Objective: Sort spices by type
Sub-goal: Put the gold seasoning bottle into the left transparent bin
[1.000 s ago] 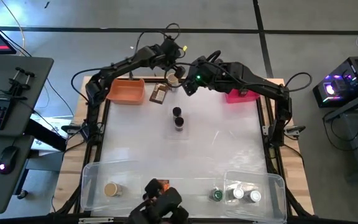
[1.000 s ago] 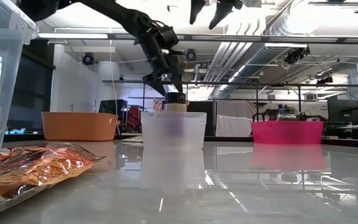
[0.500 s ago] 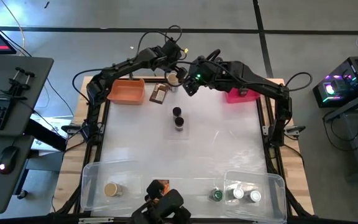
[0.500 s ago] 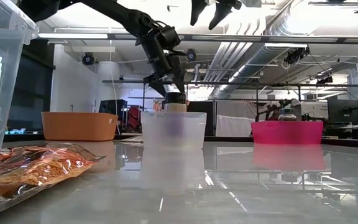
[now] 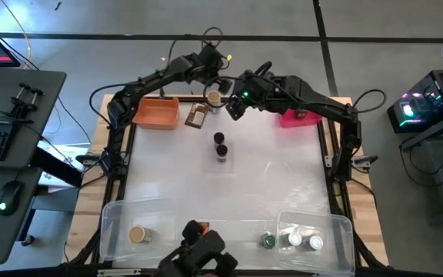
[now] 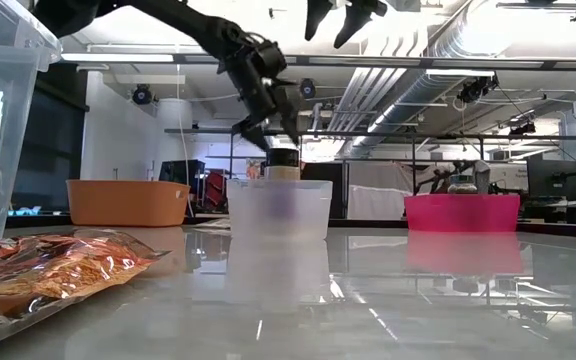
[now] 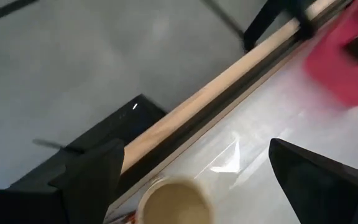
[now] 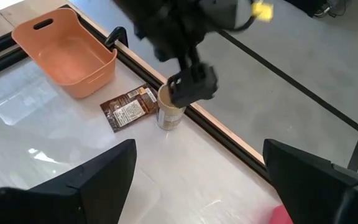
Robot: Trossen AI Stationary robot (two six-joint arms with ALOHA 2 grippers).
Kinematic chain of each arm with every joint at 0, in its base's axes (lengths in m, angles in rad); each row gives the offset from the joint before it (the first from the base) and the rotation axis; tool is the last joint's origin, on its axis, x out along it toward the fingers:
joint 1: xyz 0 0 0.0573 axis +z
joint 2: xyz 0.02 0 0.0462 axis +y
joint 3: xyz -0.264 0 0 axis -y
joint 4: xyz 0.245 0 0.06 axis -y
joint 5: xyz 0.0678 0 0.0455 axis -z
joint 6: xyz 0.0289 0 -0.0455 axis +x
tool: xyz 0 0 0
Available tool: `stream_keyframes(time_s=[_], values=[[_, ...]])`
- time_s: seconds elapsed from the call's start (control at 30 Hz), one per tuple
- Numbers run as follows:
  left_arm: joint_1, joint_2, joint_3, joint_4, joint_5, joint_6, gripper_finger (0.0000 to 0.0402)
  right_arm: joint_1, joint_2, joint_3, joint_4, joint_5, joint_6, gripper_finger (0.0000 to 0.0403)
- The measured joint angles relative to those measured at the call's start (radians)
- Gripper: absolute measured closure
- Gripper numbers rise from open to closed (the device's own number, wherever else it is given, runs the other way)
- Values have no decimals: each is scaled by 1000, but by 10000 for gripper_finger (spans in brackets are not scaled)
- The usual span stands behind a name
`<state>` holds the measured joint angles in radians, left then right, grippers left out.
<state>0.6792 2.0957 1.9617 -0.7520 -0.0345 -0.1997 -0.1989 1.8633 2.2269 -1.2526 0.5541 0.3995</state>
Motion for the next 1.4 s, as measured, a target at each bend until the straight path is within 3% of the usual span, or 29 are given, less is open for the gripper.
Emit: stream_keyframes(time_s=[0.23,0.4,0.7,1.03,1.27,1.4], values=[[-19,-4,143,22,-13,37,14,0,0,0,0,-5,-15,57],[-14,32,144,35,3,-6,14,0,0,0,0,-10,-27,57],[2,157,140,-109,25,-34,14,0,0,0,-8,-39,-24,57],[-21,145,141,-258,-64,10,14,-4,0,0,-10,-42,-24,57],[-19,86,145,-247,-78,-6,14,-9,0,0,-9,-52,-40,57],[-15,110,128,-295,-25,-8,14,-10,0,0,-9,-55,-41,57]])
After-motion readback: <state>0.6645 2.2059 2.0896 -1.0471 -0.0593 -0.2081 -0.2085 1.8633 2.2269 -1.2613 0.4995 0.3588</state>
